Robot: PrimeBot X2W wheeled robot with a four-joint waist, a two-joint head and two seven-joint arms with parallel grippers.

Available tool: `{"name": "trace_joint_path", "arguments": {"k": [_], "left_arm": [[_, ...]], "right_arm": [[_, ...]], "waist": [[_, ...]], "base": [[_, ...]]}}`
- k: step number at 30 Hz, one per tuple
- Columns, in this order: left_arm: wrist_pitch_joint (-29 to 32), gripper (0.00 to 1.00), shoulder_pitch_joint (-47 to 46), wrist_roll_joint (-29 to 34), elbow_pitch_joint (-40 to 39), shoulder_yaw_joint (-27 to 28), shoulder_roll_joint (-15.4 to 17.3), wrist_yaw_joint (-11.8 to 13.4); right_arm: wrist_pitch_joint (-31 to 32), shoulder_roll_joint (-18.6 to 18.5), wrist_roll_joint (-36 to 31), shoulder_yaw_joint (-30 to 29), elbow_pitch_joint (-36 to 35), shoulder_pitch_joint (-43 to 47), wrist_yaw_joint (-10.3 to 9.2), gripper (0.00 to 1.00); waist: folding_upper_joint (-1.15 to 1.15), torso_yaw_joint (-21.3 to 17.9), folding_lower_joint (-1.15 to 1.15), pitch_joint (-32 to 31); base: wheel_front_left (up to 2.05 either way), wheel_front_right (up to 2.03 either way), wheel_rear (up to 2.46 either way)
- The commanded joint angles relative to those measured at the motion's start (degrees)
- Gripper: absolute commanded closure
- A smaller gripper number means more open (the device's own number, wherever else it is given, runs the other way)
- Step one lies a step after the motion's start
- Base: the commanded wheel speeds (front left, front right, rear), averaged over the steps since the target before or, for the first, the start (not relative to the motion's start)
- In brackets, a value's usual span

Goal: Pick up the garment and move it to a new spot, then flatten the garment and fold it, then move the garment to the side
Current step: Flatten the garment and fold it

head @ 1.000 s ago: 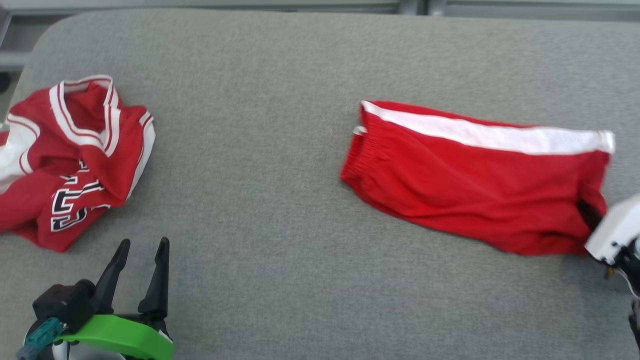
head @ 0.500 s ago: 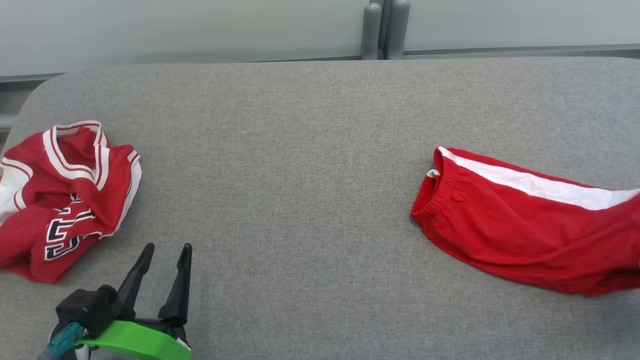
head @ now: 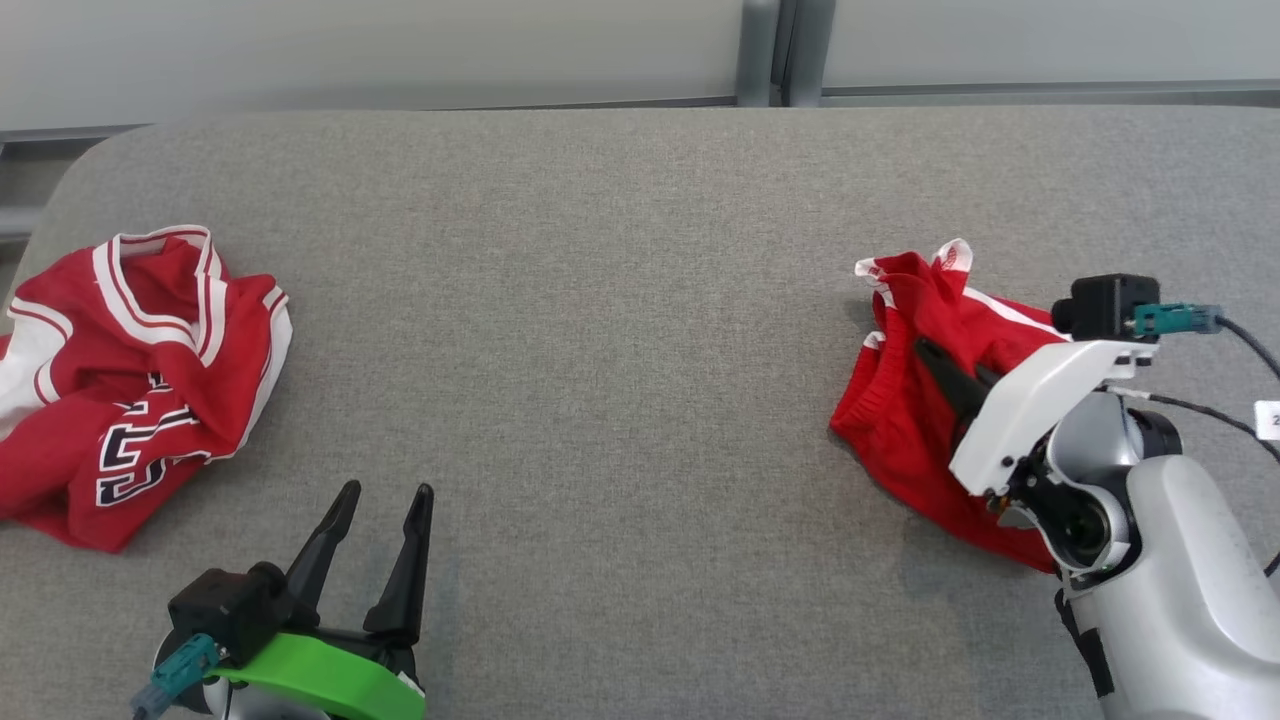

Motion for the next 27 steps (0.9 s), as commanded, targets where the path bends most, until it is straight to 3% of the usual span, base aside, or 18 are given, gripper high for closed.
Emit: {"name": "trace_joint_path", "arguments": {"k": [1, 6, 7, 8, 9, 13, 18, 23, 27], "left_arm": [[-0.1, 0.00, -1.1, 0.3, 0.5, -0.1, -0.3, -0.5], [-0.1, 0.00, -2.2, 0.4, 2.0, 0.4, -1.1, -1.4], [-0.1, 0.00, -2.3, 0.5, 2.2, 0.6, -1.3, -1.4], [-0.1, 0.00, -2.2, 0.5, 2.3, 0.9, -1.5, -1.5], [-0.1, 0.00, -2.0, 0.5, 2.5, 1.2, -1.8, -1.6], [-0.1, 0.00, -1.3, 1.0, 3.2, 1.8, -2.2, -2.3], [-0.1, 0.00, -1.5, 1.4, 3.6, 2.8, -2.6, -2.4], [-0.1, 0.00, -1.0, 2.0, 2.5, 4.1, -2.7, -2.5], [-0.1, 0.00, -1.1, 2.5, 1.9, 4.1, -2.7, -3.0]], "right_arm": [[-0.4, 0.0, -0.7, 1.5, 0.2, 0.8, 0.02, 1.00], [-3.1, -0.3, -3.3, 5.4, 2.5, 0.5, 0.02, 1.00], [-3.7, -0.2, -3.6, 5.7, 3.0, 0.3, 0.02, 0.67], [-4.4, -0.4, -4.4, 6.4, 3.0, -0.1, 0.02, 0.11], [-5.1, -0.7, -4.9, 7.0, 3.2, -0.4, 0.02, 0.00], [-6.5, 0.2, -3.9, 9.2, 1.4, -1.4, 0.02, 0.00], [-7.6, 0.7, 0.3, 9.9, -6.9, 0.5, 0.02, 0.00], [-6.2, -0.2, 2.1, 1.9, -15.5, 5.1, 0.01, 0.00], [-4.7, -0.8, -0.7, -7.1, -15.0, 8.3, 0.02, 0.00]], "waist": [[0.14, 0.6, 0.00, 0.6], [0.14, 1.3, 0.00, 1.3], [0.14, 1.4, 0.00, 1.4], [0.14, 1.3, 0.00, 1.5], [0.14, 1.2, 0.00, 1.6], [0.14, 0.3, 0.00, 2.1], [0.14, -1.1, 0.00, 2.2], [0.14, -2.8, 0.00, 3.1], [0.14, -3.8, 0.00, 4.5]], "base": [[0.00, 0.00, 0.00], [0.00, 0.00, 0.00], [0.00, 0.00, 0.00], [0.00, 0.00, 0.00], [0.00, 0.00, 0.00], [0.00, 0.00, 0.00], [0.00, 0.00, 0.00], [0.00, 0.00, 0.00], [0.00, 0.00, 0.00]]}}
